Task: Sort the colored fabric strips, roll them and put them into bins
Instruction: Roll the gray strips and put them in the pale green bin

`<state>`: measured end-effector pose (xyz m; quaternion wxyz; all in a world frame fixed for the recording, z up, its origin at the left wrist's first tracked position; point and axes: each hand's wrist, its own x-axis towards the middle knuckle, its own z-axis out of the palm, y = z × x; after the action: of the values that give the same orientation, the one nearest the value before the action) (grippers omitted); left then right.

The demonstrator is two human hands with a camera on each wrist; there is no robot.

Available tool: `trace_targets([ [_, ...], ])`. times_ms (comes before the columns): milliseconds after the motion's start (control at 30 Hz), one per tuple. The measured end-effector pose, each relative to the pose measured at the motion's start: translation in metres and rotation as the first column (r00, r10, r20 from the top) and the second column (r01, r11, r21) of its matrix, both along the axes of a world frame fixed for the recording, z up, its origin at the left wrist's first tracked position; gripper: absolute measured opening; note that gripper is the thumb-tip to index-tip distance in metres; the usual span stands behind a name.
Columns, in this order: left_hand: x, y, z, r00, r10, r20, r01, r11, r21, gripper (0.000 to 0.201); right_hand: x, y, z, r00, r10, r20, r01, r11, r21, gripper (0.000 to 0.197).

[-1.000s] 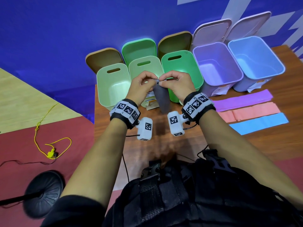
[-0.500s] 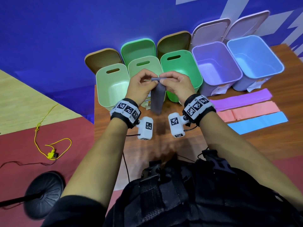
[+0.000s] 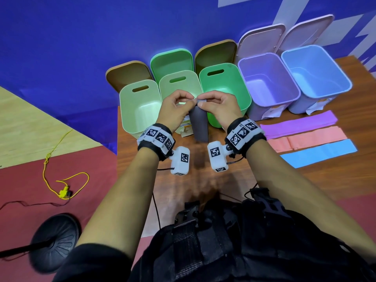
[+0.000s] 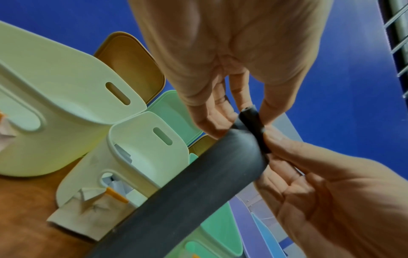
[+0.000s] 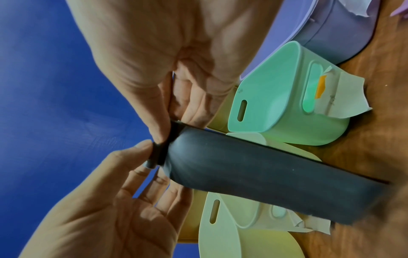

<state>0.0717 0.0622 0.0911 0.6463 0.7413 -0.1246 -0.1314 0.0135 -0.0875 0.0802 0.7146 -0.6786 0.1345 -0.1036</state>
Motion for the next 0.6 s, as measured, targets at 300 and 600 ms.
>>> trace_targets([
  [300, -0.0011, 0.0025, 0.0011, 1.0, -0.021, 0.012, 0.021, 0.999, -0.025, 0.013, -0.0007, -0.0023, -0.0014, 1.0, 0.011, 0.018, -0.012, 0.999, 0.036, 0.016],
  [600, -0.0048, 0.0039, -0.0009, 1.0, -0.014, 0.005, 0.014, 0.999, -0.032, 0.015, -0.0012, -0.0023, -0.0033, 1.0, -0.017, 0.007, 0.017, 1.0, 0.0, 0.01],
])
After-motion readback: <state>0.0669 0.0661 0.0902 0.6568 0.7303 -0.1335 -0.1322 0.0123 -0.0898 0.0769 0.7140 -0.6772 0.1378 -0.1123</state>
